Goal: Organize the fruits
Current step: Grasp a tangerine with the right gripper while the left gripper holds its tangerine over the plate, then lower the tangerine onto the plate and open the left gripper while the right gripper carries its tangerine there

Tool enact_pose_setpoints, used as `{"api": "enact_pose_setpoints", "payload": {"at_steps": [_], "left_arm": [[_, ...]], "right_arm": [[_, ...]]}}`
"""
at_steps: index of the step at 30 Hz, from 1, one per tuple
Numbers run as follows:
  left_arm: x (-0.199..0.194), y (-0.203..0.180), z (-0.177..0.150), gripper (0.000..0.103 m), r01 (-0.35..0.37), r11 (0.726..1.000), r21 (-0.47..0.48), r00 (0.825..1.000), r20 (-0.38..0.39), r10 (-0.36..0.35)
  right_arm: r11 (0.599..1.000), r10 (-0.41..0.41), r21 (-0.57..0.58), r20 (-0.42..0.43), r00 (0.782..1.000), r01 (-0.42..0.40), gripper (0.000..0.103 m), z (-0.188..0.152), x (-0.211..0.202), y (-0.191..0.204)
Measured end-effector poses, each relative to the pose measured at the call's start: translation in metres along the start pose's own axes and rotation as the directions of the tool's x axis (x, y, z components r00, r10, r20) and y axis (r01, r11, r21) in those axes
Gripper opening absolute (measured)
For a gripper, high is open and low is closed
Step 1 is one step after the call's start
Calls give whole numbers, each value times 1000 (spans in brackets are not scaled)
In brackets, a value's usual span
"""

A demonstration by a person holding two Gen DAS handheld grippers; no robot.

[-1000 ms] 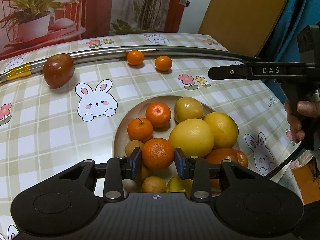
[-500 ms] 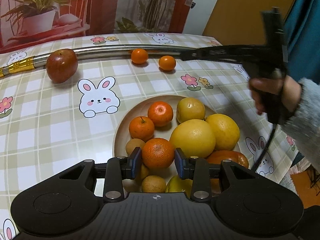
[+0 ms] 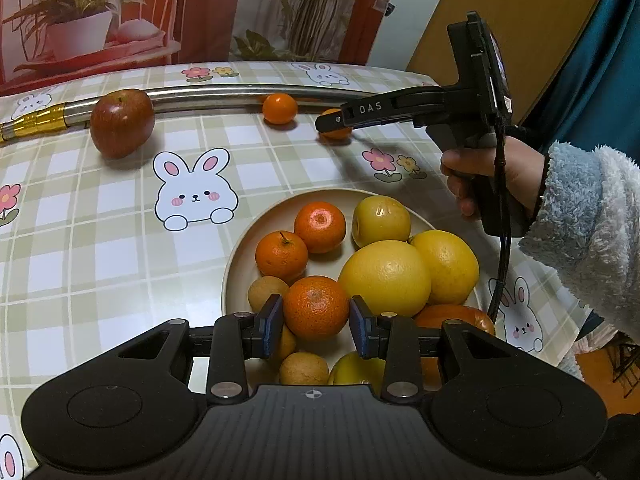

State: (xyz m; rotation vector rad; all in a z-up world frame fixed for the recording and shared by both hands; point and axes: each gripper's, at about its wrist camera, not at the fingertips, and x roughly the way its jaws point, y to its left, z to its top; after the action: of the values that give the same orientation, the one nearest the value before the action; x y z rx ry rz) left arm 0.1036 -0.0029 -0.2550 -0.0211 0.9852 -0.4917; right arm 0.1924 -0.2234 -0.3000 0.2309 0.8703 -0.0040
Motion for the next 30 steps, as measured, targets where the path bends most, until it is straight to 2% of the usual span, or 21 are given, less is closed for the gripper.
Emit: {"api": "enact_pose_setpoints", "payload": {"at_steps": [2, 7, 11, 19, 30], "left_arm": [[0, 0, 0, 38, 2, 1000, -2, 1000, -3, -2], [1, 1, 0, 38, 8, 1000, -6, 1000, -7, -8], [1, -1, 0, 38, 8, 1000, -1, 1000, -12, -8], [-5, -7, 0, 38, 25, 1000, 17, 1000, 1, -25], [-9, -13, -5, 38, 29, 999, 29, 1000, 6, -29]], "right_arm": [[1000, 13, 5, -9, 1000, -13, 36, 0, 2, 1], [999, 28, 29, 6, 1000, -28, 36, -3, -12, 3], [993, 76, 82, 44, 996, -80, 36, -10, -44, 4], [990, 122, 59, 126, 984, -131, 36, -40, -116, 21], [983, 165, 59, 108, 980, -172, 36, -77, -154, 39]]}}
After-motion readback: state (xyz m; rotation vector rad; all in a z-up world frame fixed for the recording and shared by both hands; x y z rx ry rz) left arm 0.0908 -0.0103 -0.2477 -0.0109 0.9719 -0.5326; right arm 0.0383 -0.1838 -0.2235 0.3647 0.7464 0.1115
